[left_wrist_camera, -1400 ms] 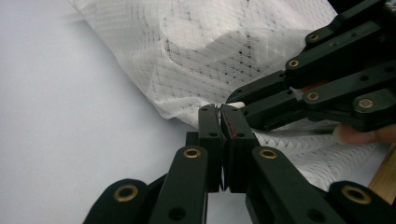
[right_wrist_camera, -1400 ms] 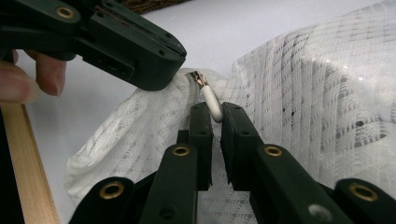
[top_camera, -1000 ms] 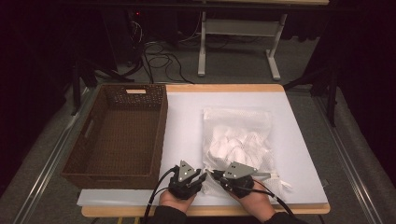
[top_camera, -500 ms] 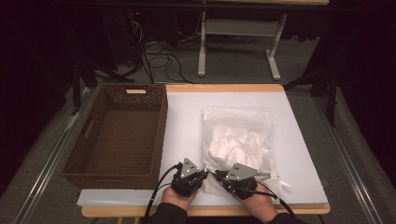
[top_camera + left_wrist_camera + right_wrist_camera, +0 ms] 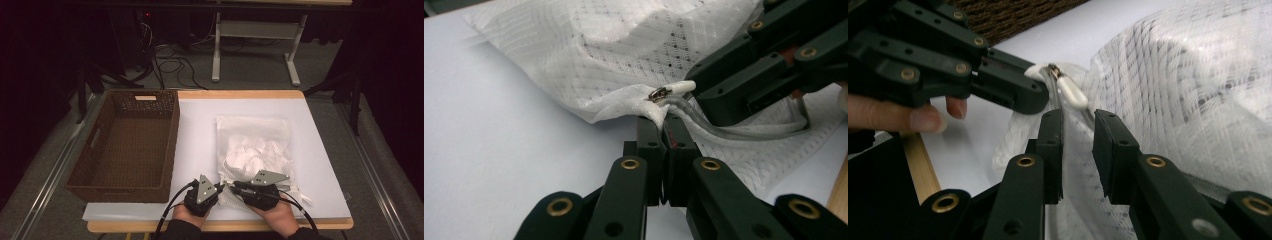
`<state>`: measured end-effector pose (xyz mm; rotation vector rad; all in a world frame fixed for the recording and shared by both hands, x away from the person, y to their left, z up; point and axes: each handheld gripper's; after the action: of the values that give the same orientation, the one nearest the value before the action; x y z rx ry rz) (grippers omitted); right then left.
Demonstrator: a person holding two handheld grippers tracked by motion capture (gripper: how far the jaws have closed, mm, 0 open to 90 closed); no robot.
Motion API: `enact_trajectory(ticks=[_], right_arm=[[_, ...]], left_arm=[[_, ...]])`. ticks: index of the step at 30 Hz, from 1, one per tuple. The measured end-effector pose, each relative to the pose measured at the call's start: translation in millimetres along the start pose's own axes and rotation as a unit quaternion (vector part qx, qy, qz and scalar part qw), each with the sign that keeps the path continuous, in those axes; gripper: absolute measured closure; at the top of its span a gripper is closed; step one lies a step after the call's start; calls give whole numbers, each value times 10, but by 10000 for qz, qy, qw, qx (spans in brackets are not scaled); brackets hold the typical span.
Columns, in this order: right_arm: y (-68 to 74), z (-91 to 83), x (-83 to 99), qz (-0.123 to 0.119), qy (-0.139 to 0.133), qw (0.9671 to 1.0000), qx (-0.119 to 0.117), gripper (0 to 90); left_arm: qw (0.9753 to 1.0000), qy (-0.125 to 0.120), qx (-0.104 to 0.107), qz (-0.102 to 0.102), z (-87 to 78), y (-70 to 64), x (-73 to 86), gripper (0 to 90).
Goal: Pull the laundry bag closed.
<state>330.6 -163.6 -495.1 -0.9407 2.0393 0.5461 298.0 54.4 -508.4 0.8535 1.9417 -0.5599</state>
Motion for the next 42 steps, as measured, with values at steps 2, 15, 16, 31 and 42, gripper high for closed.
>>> enact_trajectory(ticks=[2, 15, 16, 31, 42], right_arm=[[-1, -2, -3, 34, -23, 10000, -58, 749], [-5, -14, -19, 147, -130, 9997, -166, 737], [-4, -17, -20, 168, -133, 9996, -158, 739], [28, -17, -20, -9, -123, 9998, -150, 824], [79, 14, 0, -213, -45, 9998, -50, 871]], left_arm=[[10000, 45, 10, 40, 18, -12, 2, 878], [9990, 349, -69, 271, 93, -69, 13, 877], [9988, 371, -82, 296, 102, -75, 15, 876], [9984, 468, -115, 278, 113, -79, 16, 870], [9994, 333, -50, 45, 71, -34, 5, 818]])
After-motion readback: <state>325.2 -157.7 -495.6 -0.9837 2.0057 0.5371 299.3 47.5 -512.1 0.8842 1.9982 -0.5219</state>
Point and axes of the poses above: each handheld gripper's, and its own axes: z roughly forward along the jaws, x roughly out of its underside, y roughly to its left, and after that the axes turned 6 degrees about x, right-handed
